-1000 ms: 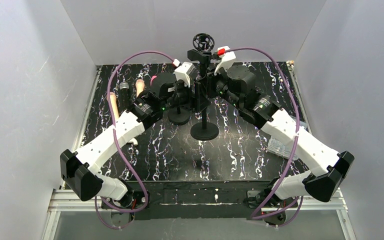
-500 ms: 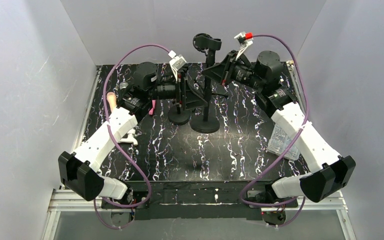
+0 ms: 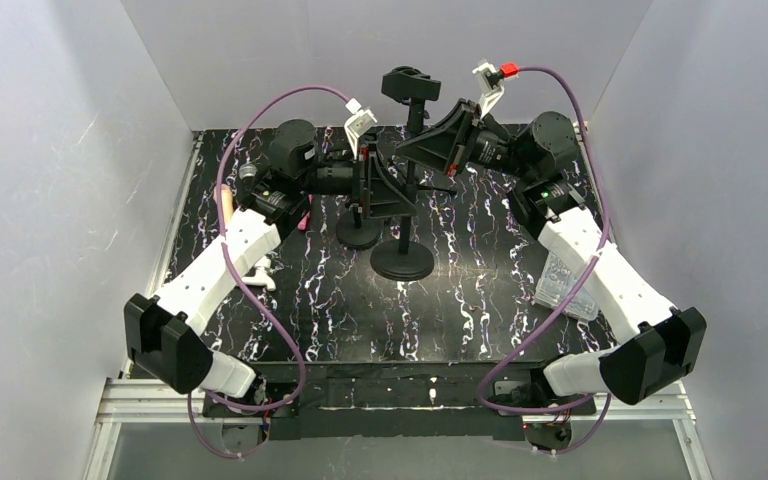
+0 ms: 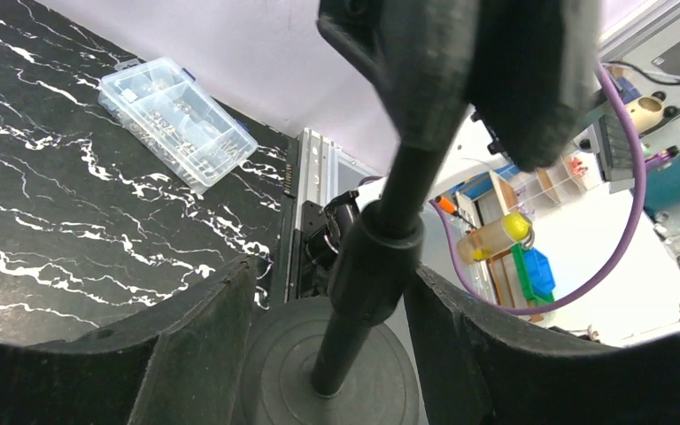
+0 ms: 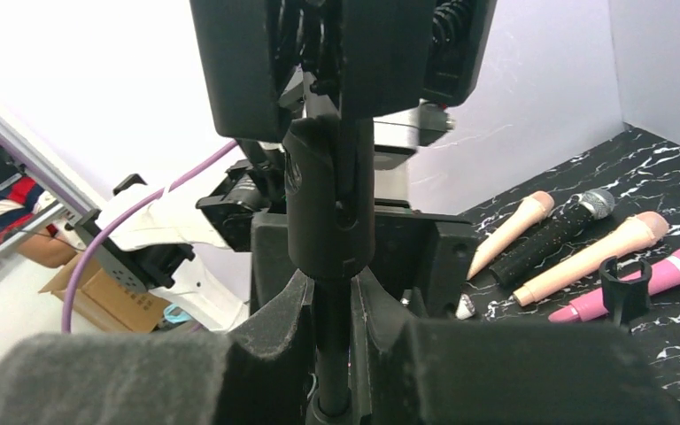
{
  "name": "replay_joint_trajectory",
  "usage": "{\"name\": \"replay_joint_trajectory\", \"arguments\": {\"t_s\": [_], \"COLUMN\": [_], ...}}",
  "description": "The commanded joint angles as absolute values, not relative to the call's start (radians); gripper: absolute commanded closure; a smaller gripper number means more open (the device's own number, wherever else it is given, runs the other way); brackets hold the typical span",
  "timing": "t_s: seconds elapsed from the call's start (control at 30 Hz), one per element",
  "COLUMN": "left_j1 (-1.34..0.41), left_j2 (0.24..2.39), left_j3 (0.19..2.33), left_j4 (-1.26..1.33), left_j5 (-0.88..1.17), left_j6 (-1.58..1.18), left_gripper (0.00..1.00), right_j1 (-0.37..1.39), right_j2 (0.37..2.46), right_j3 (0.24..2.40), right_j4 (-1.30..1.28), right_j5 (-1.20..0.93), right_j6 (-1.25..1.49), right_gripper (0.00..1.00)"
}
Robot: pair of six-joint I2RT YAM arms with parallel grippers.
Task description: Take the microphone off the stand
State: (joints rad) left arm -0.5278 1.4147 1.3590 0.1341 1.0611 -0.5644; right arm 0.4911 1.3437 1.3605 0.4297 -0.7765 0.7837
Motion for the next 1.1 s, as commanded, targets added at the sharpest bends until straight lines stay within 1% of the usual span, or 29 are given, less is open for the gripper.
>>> {"name": "replay_joint_trajectory", "arguments": {"t_s": [0.0,0.17,0.27,0.3,0.43,0.5,0.57,0.63,0.73,0.77,0.83,0.87,0.9,0.93,0.97,1.0,1.07], "left_j1": [-0.526,-0.526,-0.525,-0.525,-0.526,-0.526,-0.526,-0.526,-0.528,-0.528,-0.527,-0.526,-0.525,-0.523,-0.520,-0.517,-0.509], "left_j2": [1.425,1.459,1.476,1.480,1.492,1.496,1.500,1.493,1.468,1.452,1.431,1.424,1.416,1.409,1.404,1.400,1.396], "left_j3": [1.392,1.416,1.425,1.425,1.424,1.420,1.419,1.409,1.382,1.376,1.368,1.366,1.367,1.369,1.372,1.373,1.370], "left_j4": [0.216,0.274,0.291,0.295,0.302,0.302,0.302,0.301,0.298,0.298,0.297,0.298,0.296,0.294,0.291,0.288,0.281], "left_j5": [1.091,1.119,1.127,1.130,1.137,1.129,1.112,1.072,1.006,0.984,0.957,0.949,0.945,0.940,0.938,0.936,0.927], "left_j6": [-0.631,-0.700,-0.730,-0.736,-0.757,-0.763,-0.769,-0.768,-0.728,-0.716,-0.695,-0.687,-0.680,-0.676,-0.674,-0.675,-0.675], "left_gripper": [0.41,0.41,0.45,0.48,0.70,0.86,1.00,1.00,1.00,1.00,1.00,1.00,1.00,1.00,1.00,1.00,1.00], "right_j1": [0.492,0.494,0.495,0.495,0.495,0.501,0.516,0.536,0.552,0.552,0.548,0.538,0.519,0.488,0.446,0.399,0.318], "right_j2": [1.325,1.324,1.322,1.322,1.320,1.316,1.312,1.310,1.305,1.305,1.300,1.293,1.282,1.271,1.261,1.246,1.199], "right_j3": [1.360,1.337,1.336,1.339,1.346,1.353,1.376,1.407,1.415,1.418,1.431,1.434,1.433,1.424,1.405,1.370,1.268], "right_j4": [0.574,0.563,0.530,0.510,0.435,0.395,0.301,0.191,0.149,0.141,0.103,0.084,0.066,0.061,0.074,0.116,0.264], "right_j5": [-0.798,-0.793,-0.772,-0.760,-0.713,-0.685,-0.623,-0.543,-0.488,-0.489,-0.482,-0.487,-0.504,-0.540,-0.621,-0.695,-0.775], "right_j6": [0.860,0.846,0.809,0.790,0.735,0.705,0.634,0.558,0.513,0.510,0.484,0.465,0.453,0.455,0.471,0.507,0.590], "right_gripper": [0.99,0.99,0.99,0.99,0.99,0.99,0.99,0.99,0.99,0.87,0.45,0.31,0.21,0.16,0.14,0.13,0.09]}}
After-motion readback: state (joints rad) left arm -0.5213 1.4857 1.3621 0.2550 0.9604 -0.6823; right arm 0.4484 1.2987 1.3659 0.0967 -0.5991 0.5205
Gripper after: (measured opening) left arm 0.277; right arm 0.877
